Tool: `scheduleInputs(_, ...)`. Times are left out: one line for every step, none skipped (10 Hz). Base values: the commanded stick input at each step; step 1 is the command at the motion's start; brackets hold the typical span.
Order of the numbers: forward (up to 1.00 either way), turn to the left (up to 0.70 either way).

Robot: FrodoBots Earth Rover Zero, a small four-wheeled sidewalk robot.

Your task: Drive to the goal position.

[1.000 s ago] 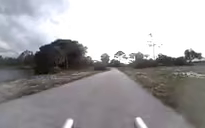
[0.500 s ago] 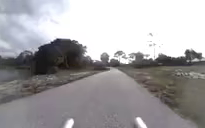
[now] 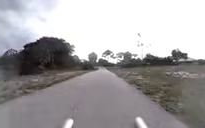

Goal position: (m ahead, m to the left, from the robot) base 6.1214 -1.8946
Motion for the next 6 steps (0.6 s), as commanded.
scheduleInputs(0.85,0.00)
scheduleInputs(0.85,0.00)
scheduleInputs(0.85,0.00)
scheduleInputs(0.85,0.00)
scheduleInputs(0.85,0.00)
scheduleInputs(0.85,0.00)
